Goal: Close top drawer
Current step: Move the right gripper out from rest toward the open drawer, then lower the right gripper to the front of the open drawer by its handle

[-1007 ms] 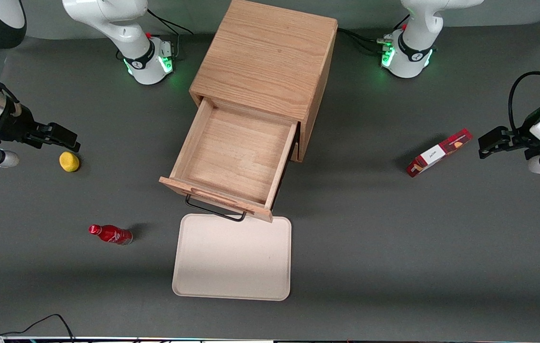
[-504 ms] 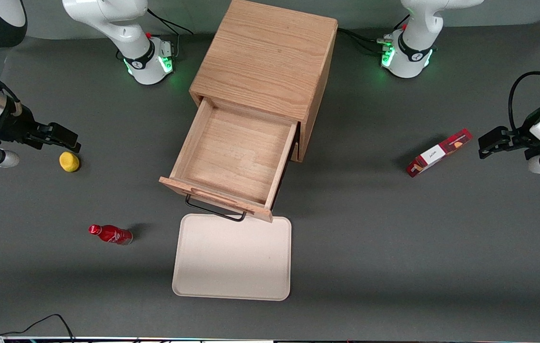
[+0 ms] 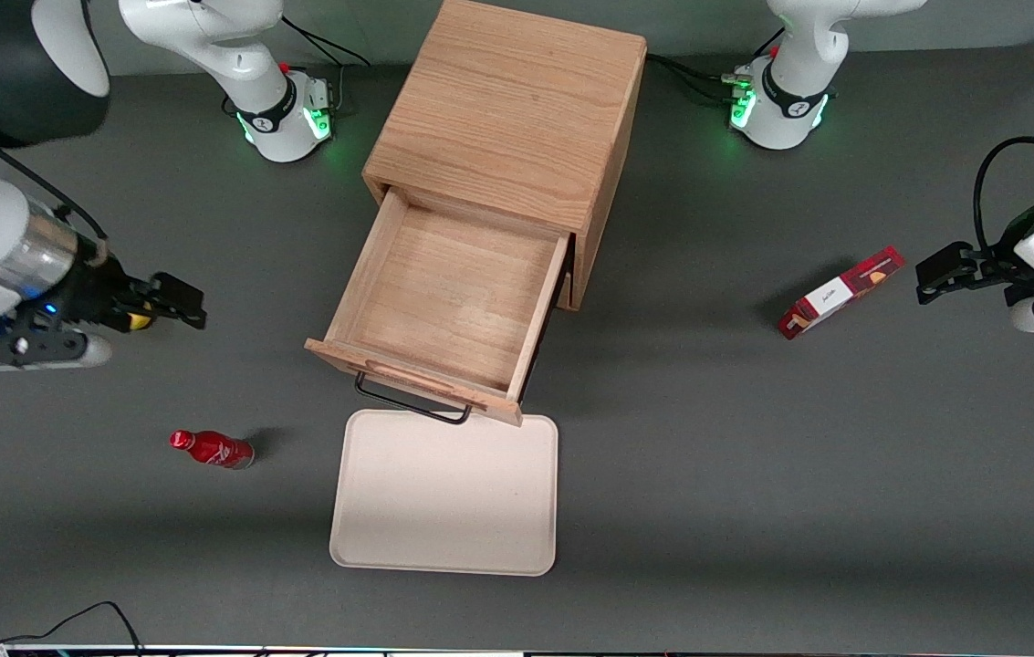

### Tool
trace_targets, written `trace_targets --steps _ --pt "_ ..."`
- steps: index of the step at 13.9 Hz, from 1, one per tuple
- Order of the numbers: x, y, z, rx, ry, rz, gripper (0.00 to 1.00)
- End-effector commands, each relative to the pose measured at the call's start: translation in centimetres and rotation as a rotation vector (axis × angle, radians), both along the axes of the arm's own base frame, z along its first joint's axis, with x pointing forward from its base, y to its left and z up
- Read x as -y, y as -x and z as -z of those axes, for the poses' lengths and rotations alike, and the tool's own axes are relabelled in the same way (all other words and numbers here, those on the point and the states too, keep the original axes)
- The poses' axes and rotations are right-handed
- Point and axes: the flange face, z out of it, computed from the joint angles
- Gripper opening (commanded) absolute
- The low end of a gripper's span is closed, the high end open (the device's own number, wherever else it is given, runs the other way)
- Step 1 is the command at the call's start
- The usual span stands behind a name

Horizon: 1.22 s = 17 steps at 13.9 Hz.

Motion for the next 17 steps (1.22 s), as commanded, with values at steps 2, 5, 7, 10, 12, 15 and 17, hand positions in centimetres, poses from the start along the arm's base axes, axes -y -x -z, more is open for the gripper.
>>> trace_targets --steps 2,5,7,10,12,15,17 --pt "-3.1 -4.5 1.5 0.077 -0.062 -0.259 1.00" --pt "-5.1 -7.1 4.0 0.121 -0.088 -0.429 1.00" --pt "-7.5 -8.0 6.1 0.124 -0.128 -0.469 1.00" --pt "-11.3 -8.4 10.7 0.097 -0.183 -0.578 1.00" --pt "-12.9 -8.2 12.7 0.069 -0.192 -0.629 1.00" --pt "-14.0 -7.9 13.9 0.051 -0.214 -0.680 1.00" --pt "-14.1 -7.8 14.7 0.041 -0.216 -0.702 1.00"
